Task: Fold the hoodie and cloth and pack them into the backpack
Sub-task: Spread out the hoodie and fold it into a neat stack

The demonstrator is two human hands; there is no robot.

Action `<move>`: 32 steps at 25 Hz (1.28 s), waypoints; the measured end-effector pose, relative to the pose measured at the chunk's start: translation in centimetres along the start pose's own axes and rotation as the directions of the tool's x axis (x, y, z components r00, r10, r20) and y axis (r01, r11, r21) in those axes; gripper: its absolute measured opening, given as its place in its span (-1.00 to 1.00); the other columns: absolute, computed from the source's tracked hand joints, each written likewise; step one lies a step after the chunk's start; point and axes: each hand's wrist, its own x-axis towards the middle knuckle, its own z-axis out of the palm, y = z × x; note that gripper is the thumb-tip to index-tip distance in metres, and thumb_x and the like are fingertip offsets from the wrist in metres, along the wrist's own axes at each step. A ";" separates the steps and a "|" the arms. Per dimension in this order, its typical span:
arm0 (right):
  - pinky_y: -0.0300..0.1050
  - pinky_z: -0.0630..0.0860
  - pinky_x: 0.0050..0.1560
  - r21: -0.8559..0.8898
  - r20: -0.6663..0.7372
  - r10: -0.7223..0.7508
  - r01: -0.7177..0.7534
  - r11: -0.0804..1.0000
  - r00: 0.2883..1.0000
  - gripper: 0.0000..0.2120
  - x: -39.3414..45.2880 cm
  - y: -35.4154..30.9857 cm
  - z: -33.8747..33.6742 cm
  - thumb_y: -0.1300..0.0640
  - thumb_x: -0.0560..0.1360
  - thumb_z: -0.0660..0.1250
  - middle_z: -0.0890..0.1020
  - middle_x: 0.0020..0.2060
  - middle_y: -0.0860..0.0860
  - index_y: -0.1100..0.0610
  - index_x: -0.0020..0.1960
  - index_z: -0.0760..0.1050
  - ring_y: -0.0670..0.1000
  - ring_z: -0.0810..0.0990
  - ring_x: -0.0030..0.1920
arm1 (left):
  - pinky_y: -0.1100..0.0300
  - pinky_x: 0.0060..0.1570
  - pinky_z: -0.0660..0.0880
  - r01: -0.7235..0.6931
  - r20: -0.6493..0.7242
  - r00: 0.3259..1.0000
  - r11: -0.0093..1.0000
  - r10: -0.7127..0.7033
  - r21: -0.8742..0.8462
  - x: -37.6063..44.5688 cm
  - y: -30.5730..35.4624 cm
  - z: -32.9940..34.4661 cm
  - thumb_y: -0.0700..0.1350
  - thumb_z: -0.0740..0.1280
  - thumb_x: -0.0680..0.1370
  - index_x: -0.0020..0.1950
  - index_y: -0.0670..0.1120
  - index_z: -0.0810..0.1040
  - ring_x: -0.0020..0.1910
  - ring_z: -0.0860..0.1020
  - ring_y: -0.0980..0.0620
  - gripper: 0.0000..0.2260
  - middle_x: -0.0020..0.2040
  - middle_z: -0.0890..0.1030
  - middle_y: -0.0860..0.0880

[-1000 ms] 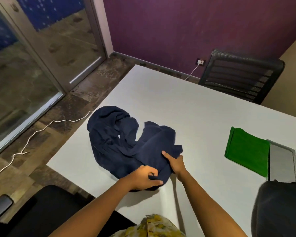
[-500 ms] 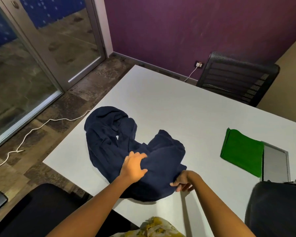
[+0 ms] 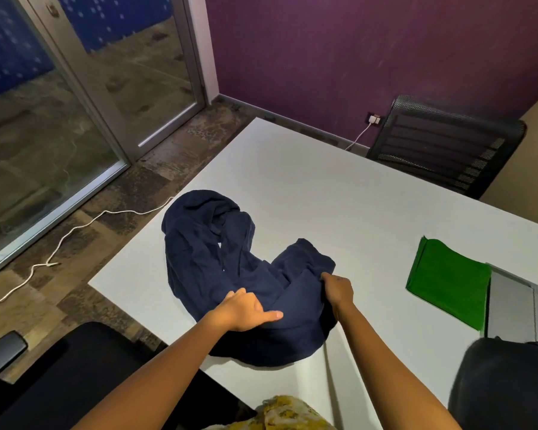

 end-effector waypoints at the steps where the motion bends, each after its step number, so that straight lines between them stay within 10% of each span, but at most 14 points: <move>1: -0.17 0.32 -0.33 0.024 -0.024 -0.068 0.069 0.997 0.997 -0.74 -0.6 -0.3 0.5 0.12 0.51 0.30 0.46 -0.38 -0.01 0.08 -0.32 0.35 0.00 0.40 -0.37 | 0.07 0.34 0.25 0.003 -0.062 0.998 1.000 -0.005 -0.025 -0.1 0.8 -0.4 0.40 0.24 0.49 -0.46 -0.04 0.33 0.11 0.43 0.02 -0.43 -0.40 0.47 0.08; 4: -0.20 0.45 -0.25 0.080 -0.043 -0.316 0.318 0.945 0.948 -0.91 -4.5 -1.7 1.6 0.16 0.52 0.33 0.62 -0.23 -0.03 0.02 0.01 0.53 -0.06 0.58 -0.27 | 0.15 0.20 0.45 -0.175 -0.360 0.933 0.881 0.005 -0.440 0.2 2.5 -1.2 0.20 0.45 0.47 -0.10 0.05 0.59 0.05 0.51 0.13 -0.76 -0.08 0.56 0.11; 7: -0.33 0.52 -0.20 0.083 0.140 -0.576 0.570 0.818 0.806 -0.69 -9.0 -1.3 3.4 0.23 0.49 0.41 0.63 -0.27 -0.08 -0.08 0.14 0.51 -0.18 0.60 -0.28 | 0.18 0.20 0.52 -0.173 -0.209 0.978 0.505 -0.015 -0.846 0.1 5.0 -2.0 0.07 0.53 0.46 0.32 -0.01 0.48 0.18 0.60 0.07 -0.51 0.19 0.60 0.00; 11: -0.17 0.60 -0.03 0.119 0.400 -0.684 0.705 0.699 0.610 -0.72 -9.9 0.8 3.8 0.17 0.50 0.45 0.69 -0.09 -0.07 0.03 0.21 0.62 -0.05 0.65 -0.12 | -0.07 0.13 0.60 -0.161 -0.249 0.935 0.326 -0.251 -0.932 0.2 4.5 -2.5 -0.13 0.49 0.51 0.11 -0.16 0.62 0.05 0.67 -0.20 -0.78 -0.02 0.71 -0.21; 14: -0.14 0.54 -0.08 0.124 0.240 -0.709 0.704 0.700 0.663 -0.81 -7.9 0.3 2.1 0.20 0.50 0.45 0.69 -0.10 -0.09 -0.01 0.08 0.67 -0.10 0.62 -0.17 | 0.00 0.06 0.60 -0.123 -0.179 0.947 0.215 -0.265 -0.969 0.1 2.9 -3.2 -0.22 0.44 0.53 0.09 -0.18 0.65 0.08 0.66 -0.22 -0.85 0.04 0.71 -0.21; 16: -0.16 0.53 -0.03 0.173 0.171 -0.674 0.652 0.738 0.718 -0.61 -6.4 -1.4 0.8 0.19 0.42 0.55 0.64 -0.01 -0.04 -0.01 0.20 0.56 -0.11 0.59 -0.09 | 0.05 0.06 0.57 -0.125 -0.162 0.977 0.245 -0.141 -0.961 -0.3 2.9 -4.3 -0.24 0.38 0.55 0.14 -0.25 0.64 0.08 0.65 -0.21 -0.81 0.11 0.68 -0.26; 20: -0.16 0.45 0.34 0.182 0.534 -0.547 0.544 0.819 0.645 -0.13 -4.3 -7.0 -1.2 0.04 0.33 0.58 0.44 0.43 -0.11 -0.10 0.53 0.23 -0.13 0.44 0.40 | 0.13 -0.04 0.58 -0.118 -0.102 0.993 0.348 0.061 -0.930 -1.5 4.4 -6.8 -0.24 0.36 0.42 0.15 -0.29 0.64 -0.03 0.66 -0.15 -0.68 0.06 0.68 -0.27; 24: -0.13 0.58 0.18 0.088 0.726 -0.455 0.586 0.806 0.516 -0.48 -5.3 -12.1 -1.4 0.21 0.41 0.56 0.66 0.17 0.02 0.09 0.33 0.53 0.01 0.64 0.19 | 0.10 -0.18 0.47 -0.182 -0.197 0.980 0.449 0.014 -0.875 -2.1 6.7 -10.0 -0.29 0.23 0.42 -0.25 -0.12 0.59 -0.21 0.55 -0.11 -0.83 -0.22 0.61 -0.15; 27: -0.15 0.56 -0.14 0.041 0.654 -0.543 0.692 0.721 0.527 -0.90 -6.4 -15.5 -1.6 0.16 0.47 0.52 0.72 -0.19 0.00 0.16 -0.05 0.67 -0.07 0.68 -0.16 | 0.10 -0.17 0.38 -0.308 -0.408 0.912 0.600 -0.033 -0.738 -2.7 7.6 -12.9 -0.09 0.28 0.38 -0.15 -0.08 0.44 -0.21 0.45 0.00 -0.90 -0.22 0.49 -0.02; 32: 0.03 0.53 -0.25 -0.080 0.387 -0.839 0.920 0.384 0.384 -0.68 -9.7 -21.9 -3.1 -0.01 0.51 0.46 0.67 -0.27 0.18 0.28 -0.13 0.61 0.04 0.61 -0.28 | 0.02 -0.33 0.46 -0.248 -0.700 0.713 0.925 -0.027 -0.288 -4.3 9.5 -16.1 -0.19 0.40 0.37 0.09 0.07 0.33 -0.23 0.54 -0.06 -0.61 -0.17 0.53 0.03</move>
